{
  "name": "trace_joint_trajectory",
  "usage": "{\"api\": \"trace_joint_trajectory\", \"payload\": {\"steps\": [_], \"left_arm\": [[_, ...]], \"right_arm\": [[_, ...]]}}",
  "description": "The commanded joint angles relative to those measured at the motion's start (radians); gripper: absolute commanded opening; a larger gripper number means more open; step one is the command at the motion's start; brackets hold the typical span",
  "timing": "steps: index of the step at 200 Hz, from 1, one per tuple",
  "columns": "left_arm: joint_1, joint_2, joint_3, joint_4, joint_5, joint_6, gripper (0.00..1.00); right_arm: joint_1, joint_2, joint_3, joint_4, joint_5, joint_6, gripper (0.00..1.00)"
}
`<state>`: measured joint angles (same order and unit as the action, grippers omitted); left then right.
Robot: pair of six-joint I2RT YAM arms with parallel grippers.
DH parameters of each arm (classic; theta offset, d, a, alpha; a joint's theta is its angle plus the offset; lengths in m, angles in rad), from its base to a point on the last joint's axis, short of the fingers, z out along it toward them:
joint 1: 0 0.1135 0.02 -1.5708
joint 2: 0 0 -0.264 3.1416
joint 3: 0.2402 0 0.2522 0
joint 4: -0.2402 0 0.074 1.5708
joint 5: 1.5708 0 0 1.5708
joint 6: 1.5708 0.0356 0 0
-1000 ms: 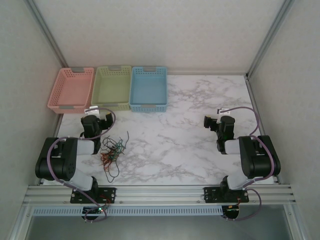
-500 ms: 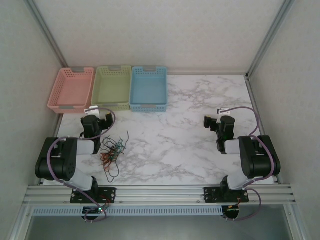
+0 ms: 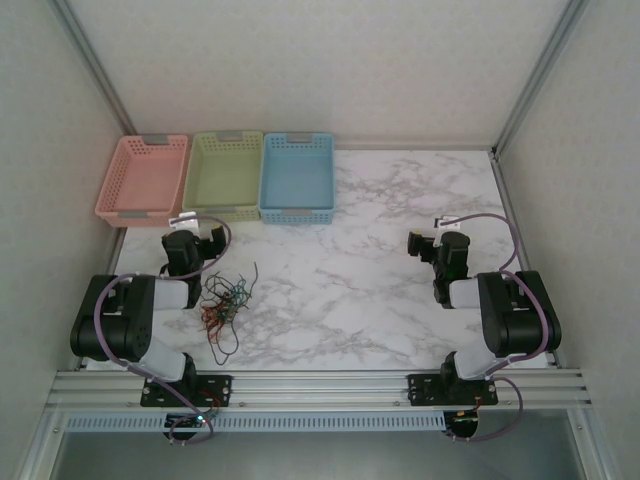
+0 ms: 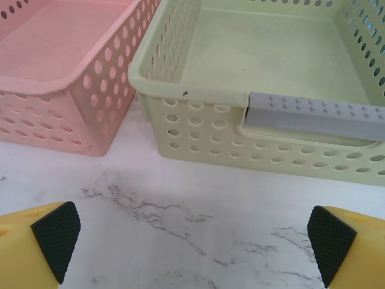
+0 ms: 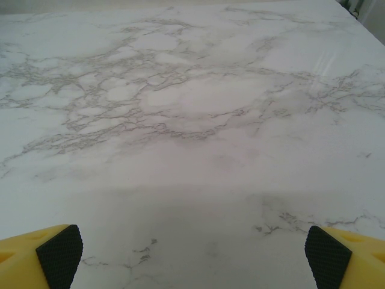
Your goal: Untangle the cables
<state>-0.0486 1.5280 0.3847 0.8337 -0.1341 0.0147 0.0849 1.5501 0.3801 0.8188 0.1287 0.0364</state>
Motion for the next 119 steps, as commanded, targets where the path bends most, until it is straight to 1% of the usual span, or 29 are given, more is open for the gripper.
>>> {"api": "trace_joint_trajectory", "payload": {"steps": [1, 23, 33, 41, 48, 56, 62, 69, 76, 82, 89, 95, 104, 119], "left_arm": [[-0.007, 0.009, 0.016, 0.009, 0.021, -0.016, 1.0], [-0.005, 0.009, 0.017, 0.01, 0.024, -0.018, 1.0], [0.001, 0.009, 0.018, 0.008, 0.033, -0.021, 1.0], [-0.001, 0.008, 0.016, 0.01, 0.026, -0.017, 1.0], [-0.01, 0.004, 0.013, 0.016, -0.011, -0.018, 1.0], [-0.032, -0.026, 0.015, -0.004, -0.061, -0.011, 1.0], [-0.044, -0.068, 0.023, -0.056, -0.064, 0.004, 1.0], [-0.066, -0.136, 0.063, -0.203, -0.092, 0.008, 1.0], [-0.082, -0.19, 0.131, -0.385, -0.133, -0.035, 1.0], [-0.087, -0.232, 0.196, -0.528, -0.145, -0.088, 1.0], [-0.093, -0.27, 0.247, -0.635, -0.138, -0.123, 1.0], [-0.105, -0.306, 0.262, -0.666, -0.134, -0.131, 1.0], [-0.12, -0.362, 0.247, -0.655, -0.121, -0.142, 1.0], [-0.117, -0.47, 0.189, -0.585, -0.034, -0.193, 1.0]], "right_arm": [[-0.006, -0.008, 0.013, 0.009, -0.009, -0.016, 0.99], [-0.005, -0.016, 0.01, 0.012, -0.008, -0.019, 0.99], [0.001, -0.05, 0.006, -0.001, -0.006, -0.027, 0.99], [0.007, -0.094, -0.004, -0.021, 0.02, -0.025, 0.99], [0.01, -0.142, -0.009, -0.058, 0.047, -0.014, 0.99], [0.012, -0.211, -0.003, -0.14, 0.079, 0.016, 0.99], [0.013, -0.268, 0.006, -0.222, 0.1, 0.054, 0.99], [0.011, -0.333, 0.017, -0.305, 0.107, 0.088, 0.99], [0.011, -0.407, 0.026, -0.401, 0.106, 0.115, 0.99], [0.012, -0.472, 0.031, -0.475, 0.111, 0.144, 0.99], [0.012, -0.55, 0.034, -0.55, 0.11, 0.172, 0.99], [0.012, -0.616, 0.03, -0.598, 0.097, 0.181, 0.99], [0.011, -0.709, 0.015, -0.652, 0.078, 0.218, 0.99], [0.012, -0.846, -0.023, -0.698, 0.051, 0.305, 0.99]]}}
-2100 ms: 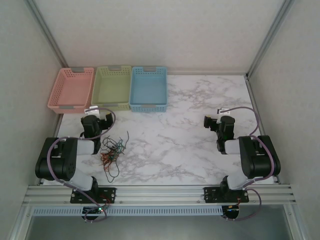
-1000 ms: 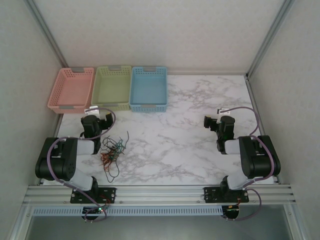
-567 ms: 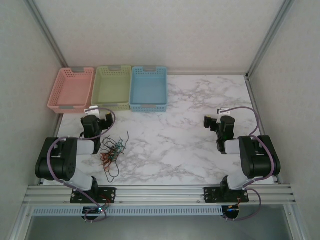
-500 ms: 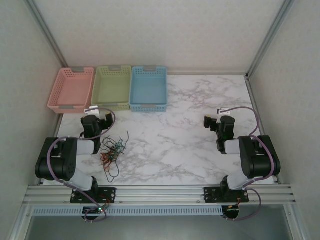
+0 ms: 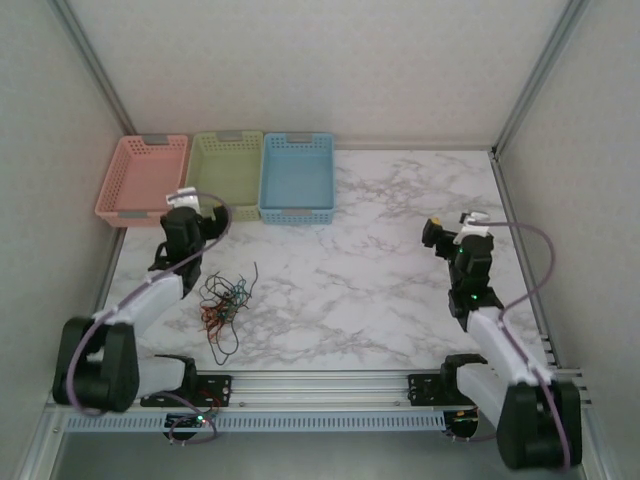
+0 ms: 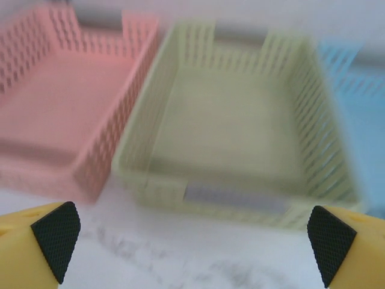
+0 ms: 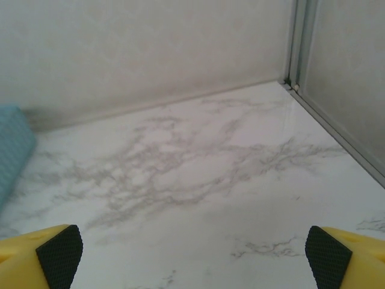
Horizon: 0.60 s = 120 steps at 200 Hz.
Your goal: Untangle the cables
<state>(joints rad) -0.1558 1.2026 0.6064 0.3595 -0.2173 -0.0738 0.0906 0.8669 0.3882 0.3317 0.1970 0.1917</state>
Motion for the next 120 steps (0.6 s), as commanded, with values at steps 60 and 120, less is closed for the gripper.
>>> {"api": "trace_joint_trajectory", "payload": {"steps": [60, 120], "left_arm": [[0.027, -0.029, 0.386, -0.586, -0.001, -0.338, 1.0], [0.178, 0.486, 0.983, -0.941, 0.103, -0.33, 0.95]], "right_arm": [[0.006, -0.33, -0.12, -0.395, 0.07, 0.308, 0.99], [0.005, -0.181, -0.067, -0.394, 0.024, 0.276, 0.97]]}}
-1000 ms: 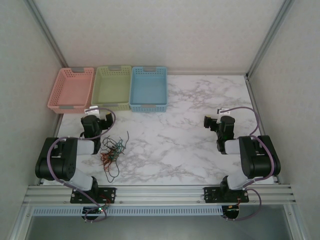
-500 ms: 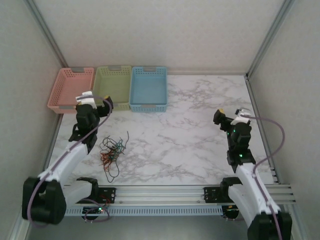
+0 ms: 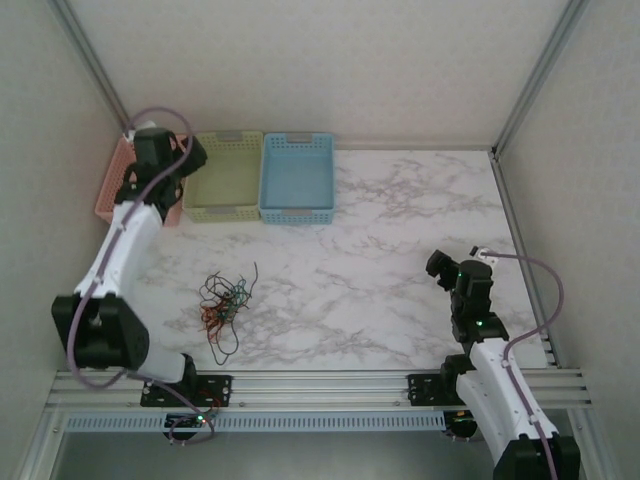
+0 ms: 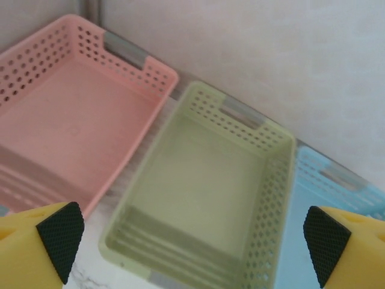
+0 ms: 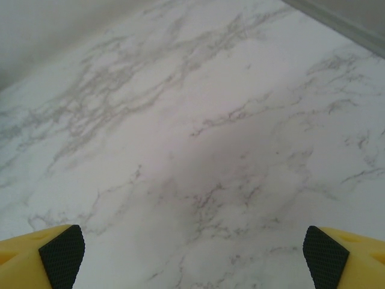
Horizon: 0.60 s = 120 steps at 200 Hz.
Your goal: Untangle the cables
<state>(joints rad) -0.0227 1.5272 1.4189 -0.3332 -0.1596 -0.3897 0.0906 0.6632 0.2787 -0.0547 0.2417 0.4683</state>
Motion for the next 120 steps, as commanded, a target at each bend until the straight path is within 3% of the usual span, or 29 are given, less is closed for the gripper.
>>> {"api": "trace_joint_trajectory", "payload": {"steps": [1, 71, 120], "left_arm": [[0.048, 0.169, 0.174, -0.252, 0.047, -0.014, 0.95], [0.144, 0.661, 0.666, -0.499, 0.092, 0.077, 0.87], [0.151, 0.784, 0.753, -0.505, 0.173, 0.129, 0.89]], "right_arm": [[0.005, 0.024, 0.044, -0.007, -0.021, 0.001, 0.97], [0.004, 0.027, 0.058, -0.039, -0.029, -0.005, 0.96], [0.004, 0.021, 0.057, -0.048, -0.013, 0.002, 0.96]]}}
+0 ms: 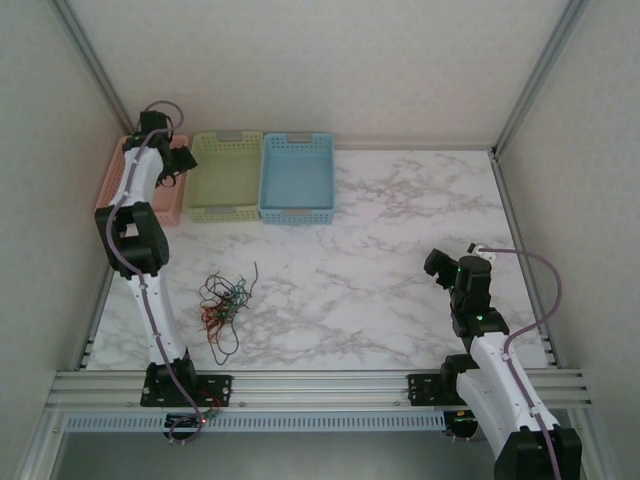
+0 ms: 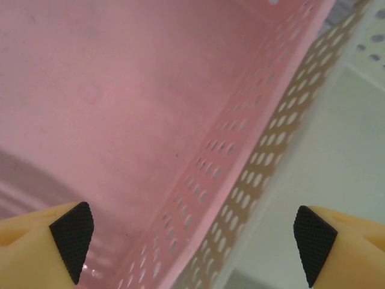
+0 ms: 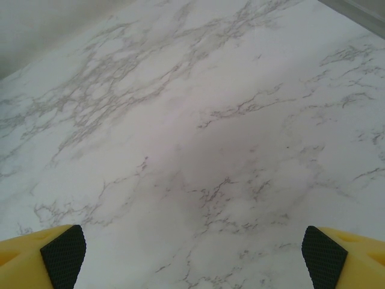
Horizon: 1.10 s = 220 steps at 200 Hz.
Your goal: Untangle the cables
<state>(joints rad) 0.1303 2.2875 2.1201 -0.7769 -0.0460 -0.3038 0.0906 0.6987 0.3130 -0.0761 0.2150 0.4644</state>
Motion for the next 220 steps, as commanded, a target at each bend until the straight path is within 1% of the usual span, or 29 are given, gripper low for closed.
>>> {"api": "trace_joint_trajectory", "payload": {"steps": [1, 30, 58, 78, 98, 110, 126, 144, 161, 179, 220], "left_arm": [[-0.002, 0.025, 0.052, -0.062, 0.062, 0.043, 0.89], [-0.005, 0.07, 0.056, -0.06, 0.152, 0.052, 0.84], [-0.016, 0.096, 0.072, -0.062, 0.186, 0.064, 0.84], [-0.017, 0.114, 0.08, -0.067, 0.202, 0.068, 0.8], [-0.02, 0.119, 0.09, -0.067, 0.22, 0.073, 0.72], [-0.024, 0.124, 0.104, -0.069, 0.239, 0.087, 0.65], [-0.033, 0.134, 0.127, -0.085, 0.227, 0.097, 0.55], [-0.048, 0.146, 0.139, -0.091, 0.23, 0.113, 0.45], [-0.066, 0.158, 0.151, -0.1, 0.227, 0.121, 0.32], [-0.093, 0.164, 0.154, -0.105, 0.22, 0.134, 0.22], [-0.182, 0.154, 0.153, -0.12, 0.236, 0.173, 0.14]], "right_arm": [[0.004, -0.014, 0.023, -0.027, 0.015, 0.006, 0.96], [0.004, -0.016, 0.023, -0.03, 0.018, 0.009, 0.96], [0.004, 0.001, 0.031, -0.032, 0.021, 0.01, 0.96], [0.004, -0.008, 0.026, -0.033, 0.023, 0.011, 0.96], [0.004, -0.016, 0.022, -0.033, 0.023, 0.01, 0.97], [0.004, -0.011, 0.025, -0.032, 0.021, 0.01, 0.97], [0.003, 0.003, 0.031, -0.031, 0.018, 0.008, 0.97], [0.004, 0.01, 0.035, -0.032, 0.021, 0.01, 0.97], [0.004, 0.009, 0.036, -0.035, 0.026, 0.013, 0.97], [0.004, 0.009, 0.035, -0.036, 0.03, 0.014, 0.97], [0.005, 0.012, 0.037, -0.038, 0.032, 0.016, 0.97]]}}
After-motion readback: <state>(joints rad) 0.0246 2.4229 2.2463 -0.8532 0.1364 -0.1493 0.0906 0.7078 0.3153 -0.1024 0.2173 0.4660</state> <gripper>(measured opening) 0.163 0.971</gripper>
